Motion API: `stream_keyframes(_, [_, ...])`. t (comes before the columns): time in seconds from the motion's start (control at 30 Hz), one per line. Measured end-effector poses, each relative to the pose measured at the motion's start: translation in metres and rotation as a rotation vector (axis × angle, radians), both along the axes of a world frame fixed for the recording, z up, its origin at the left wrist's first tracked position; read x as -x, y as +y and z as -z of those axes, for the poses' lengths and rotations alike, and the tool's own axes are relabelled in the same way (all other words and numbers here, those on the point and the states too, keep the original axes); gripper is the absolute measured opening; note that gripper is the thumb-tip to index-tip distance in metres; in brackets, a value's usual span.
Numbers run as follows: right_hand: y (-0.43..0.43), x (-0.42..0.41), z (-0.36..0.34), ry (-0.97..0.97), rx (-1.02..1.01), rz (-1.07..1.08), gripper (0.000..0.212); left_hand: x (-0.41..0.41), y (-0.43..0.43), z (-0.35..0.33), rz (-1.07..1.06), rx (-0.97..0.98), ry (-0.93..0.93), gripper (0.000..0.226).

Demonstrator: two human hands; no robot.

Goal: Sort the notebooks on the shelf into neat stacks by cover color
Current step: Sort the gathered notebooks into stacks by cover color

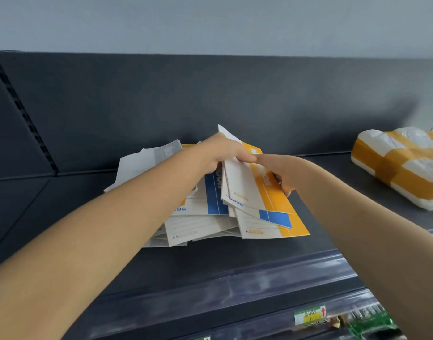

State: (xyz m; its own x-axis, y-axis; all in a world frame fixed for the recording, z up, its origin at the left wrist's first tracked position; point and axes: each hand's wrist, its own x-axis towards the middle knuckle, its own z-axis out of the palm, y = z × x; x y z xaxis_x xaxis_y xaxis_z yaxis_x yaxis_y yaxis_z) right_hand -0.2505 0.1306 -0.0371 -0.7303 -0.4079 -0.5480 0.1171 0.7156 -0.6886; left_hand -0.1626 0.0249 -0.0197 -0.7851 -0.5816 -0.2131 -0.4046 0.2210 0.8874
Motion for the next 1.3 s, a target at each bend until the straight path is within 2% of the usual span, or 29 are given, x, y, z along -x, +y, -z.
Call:
stream_keyframes(0.1, [0.002,0.001,-0.005,-0.071,-0.006,0.049,0.087,0.003,0.001,0.001,0.043,0.172,-0.072,0.072])
stream_keyframes(0.17, [0.002,0.002,-0.003,-0.047,-0.019,0.037,0.096,0.002,-0.002,0.002,0.077,0.237,-0.134,0.072])
stream_keyframes(0.23, [0.0,-0.002,-0.001,0.017,0.0,0.024,0.092,-0.002,-0.004,0.002,0.085,0.307,-0.198,0.07])
stream_keyframes(0.33, [-0.006,-0.004,0.0,0.123,0.042,0.005,0.084,-0.005,-0.01,0.006,0.073,0.41,-0.295,0.102])
stream_keyframes(0.4, [-0.007,-0.005,-0.003,0.154,0.058,0.016,0.082,-0.008,-0.012,0.007,0.07,0.402,-0.314,0.122])
stream_keyframes(0.43, [-0.006,-0.005,-0.004,0.161,0.07,0.022,0.079,-0.01,-0.015,0.007,0.06,0.38,-0.299,0.125])
stream_keyframes(0.6, [0.004,0.0,-0.014,0.229,0.153,0.061,0.07,-0.018,-0.035,0.011,-0.054,0.315,-0.179,0.085])
stream_keyframes(0.8, [0.003,-0.001,-0.031,0.168,0.272,0.162,0.068,-0.045,-0.06,0.014,-0.147,0.29,-0.165,0.093])
stream_keyframes(0.93, [-0.016,-0.018,-0.031,0.082,0.264,0.078,0.061,-0.066,-0.073,0.017,-0.221,0.267,-0.229,0.095])
stream_keyframes(1.03, [-0.034,-0.038,-0.031,0.053,0.237,-0.002,0.064,-0.079,-0.077,0.013,-0.287,0.236,-0.204,0.076])
stream_keyframes(1.17, [-0.055,-0.05,-0.03,0.112,0.158,-0.08,0.074,-0.087,-0.079,0.004,-0.311,-0.036,0.076,0.034])
stream_keyframes(1.2, [-0.059,-0.053,-0.031,0.119,0.127,-0.104,0.077,-0.088,-0.074,0.001,-0.296,-0.09,0.131,0.031])
stream_keyframes(1.3, [-0.064,-0.06,-0.036,0.092,0.092,-0.133,0.081,-0.086,-0.063,0.0,-0.227,-0.141,0.152,0.055])
